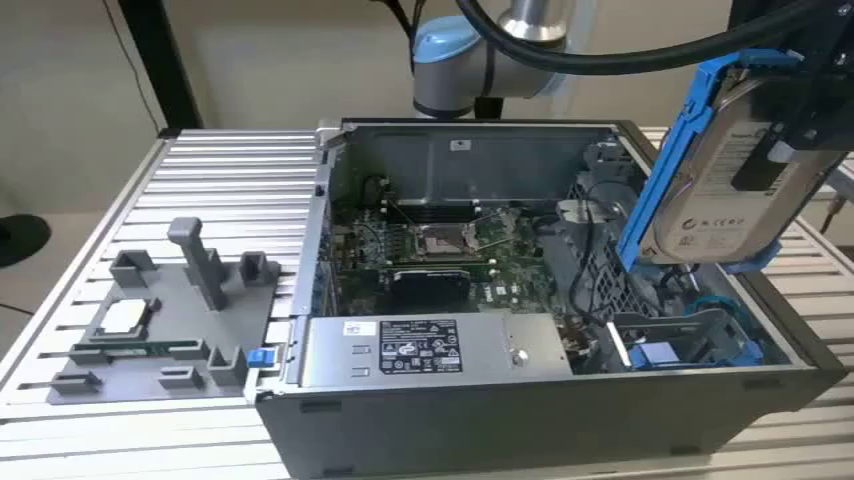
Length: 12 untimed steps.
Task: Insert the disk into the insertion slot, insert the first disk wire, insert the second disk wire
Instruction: 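Insert the disk into the insertion slot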
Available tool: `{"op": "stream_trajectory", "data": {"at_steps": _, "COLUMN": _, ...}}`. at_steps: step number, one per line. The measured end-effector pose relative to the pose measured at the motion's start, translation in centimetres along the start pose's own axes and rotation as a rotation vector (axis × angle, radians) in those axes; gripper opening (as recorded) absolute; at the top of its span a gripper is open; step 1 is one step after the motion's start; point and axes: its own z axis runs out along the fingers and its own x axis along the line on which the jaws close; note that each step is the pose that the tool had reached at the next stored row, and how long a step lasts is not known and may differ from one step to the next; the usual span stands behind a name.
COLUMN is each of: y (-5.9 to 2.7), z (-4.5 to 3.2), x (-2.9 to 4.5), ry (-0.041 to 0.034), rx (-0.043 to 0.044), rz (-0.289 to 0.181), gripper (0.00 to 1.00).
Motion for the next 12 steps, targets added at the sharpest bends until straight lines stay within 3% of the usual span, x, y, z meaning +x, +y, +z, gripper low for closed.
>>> {"op": "stream_trajectory", "data": {"at_steps": 12, "y": -0.3, "z": 0.3, "x": 0.07, "ry": 0.0, "rx": 0.0001, "rz": 0.0, "gripper": 0.0}}
